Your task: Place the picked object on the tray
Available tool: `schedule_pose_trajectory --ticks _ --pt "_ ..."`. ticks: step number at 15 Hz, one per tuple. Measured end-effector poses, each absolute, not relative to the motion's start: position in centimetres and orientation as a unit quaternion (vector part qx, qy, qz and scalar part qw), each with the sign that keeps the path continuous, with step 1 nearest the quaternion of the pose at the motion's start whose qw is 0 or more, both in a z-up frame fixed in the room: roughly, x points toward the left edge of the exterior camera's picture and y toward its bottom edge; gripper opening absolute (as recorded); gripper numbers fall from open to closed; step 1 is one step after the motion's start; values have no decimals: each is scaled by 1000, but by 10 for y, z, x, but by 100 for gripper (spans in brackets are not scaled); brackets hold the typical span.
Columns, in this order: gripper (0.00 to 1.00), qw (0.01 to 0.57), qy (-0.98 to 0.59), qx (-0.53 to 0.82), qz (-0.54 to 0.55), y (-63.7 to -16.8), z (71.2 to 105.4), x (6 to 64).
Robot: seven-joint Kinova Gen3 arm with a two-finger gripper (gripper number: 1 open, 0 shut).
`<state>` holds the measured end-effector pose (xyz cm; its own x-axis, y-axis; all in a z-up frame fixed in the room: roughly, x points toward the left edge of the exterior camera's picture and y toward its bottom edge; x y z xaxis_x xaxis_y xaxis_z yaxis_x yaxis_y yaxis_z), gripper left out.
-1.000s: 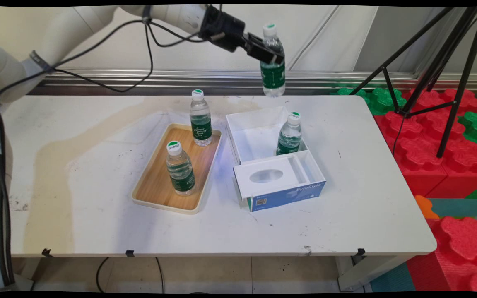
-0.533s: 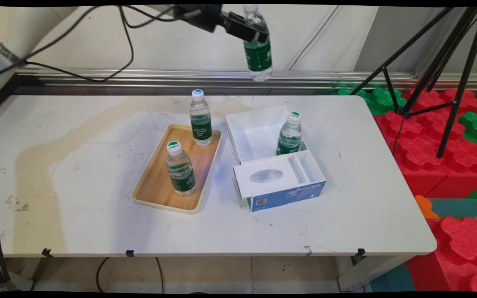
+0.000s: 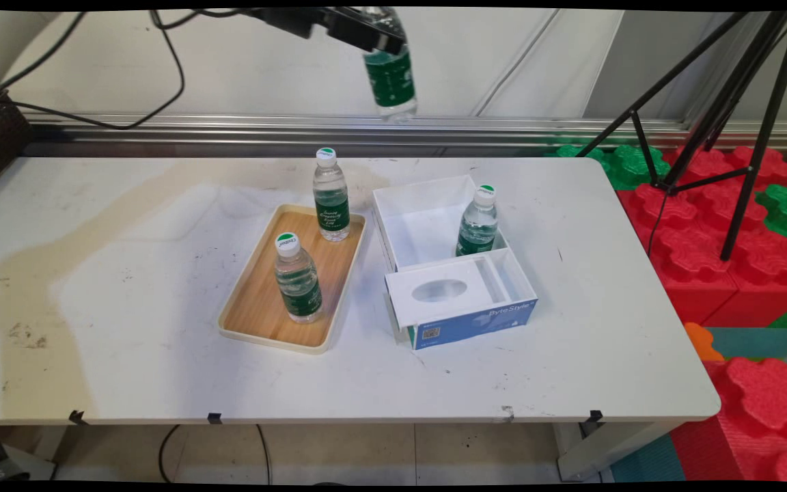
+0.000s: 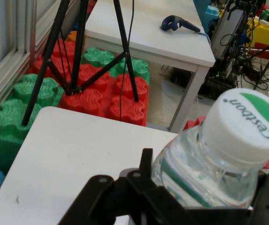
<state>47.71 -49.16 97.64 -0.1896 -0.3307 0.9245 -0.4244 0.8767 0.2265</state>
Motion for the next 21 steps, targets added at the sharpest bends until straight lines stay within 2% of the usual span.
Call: schedule_pose_trajectory --ticks 8,21 --pt "0 574 -776 262 17 -441 974 529" --pt "0 538 -796 277 2 -384 938 593"
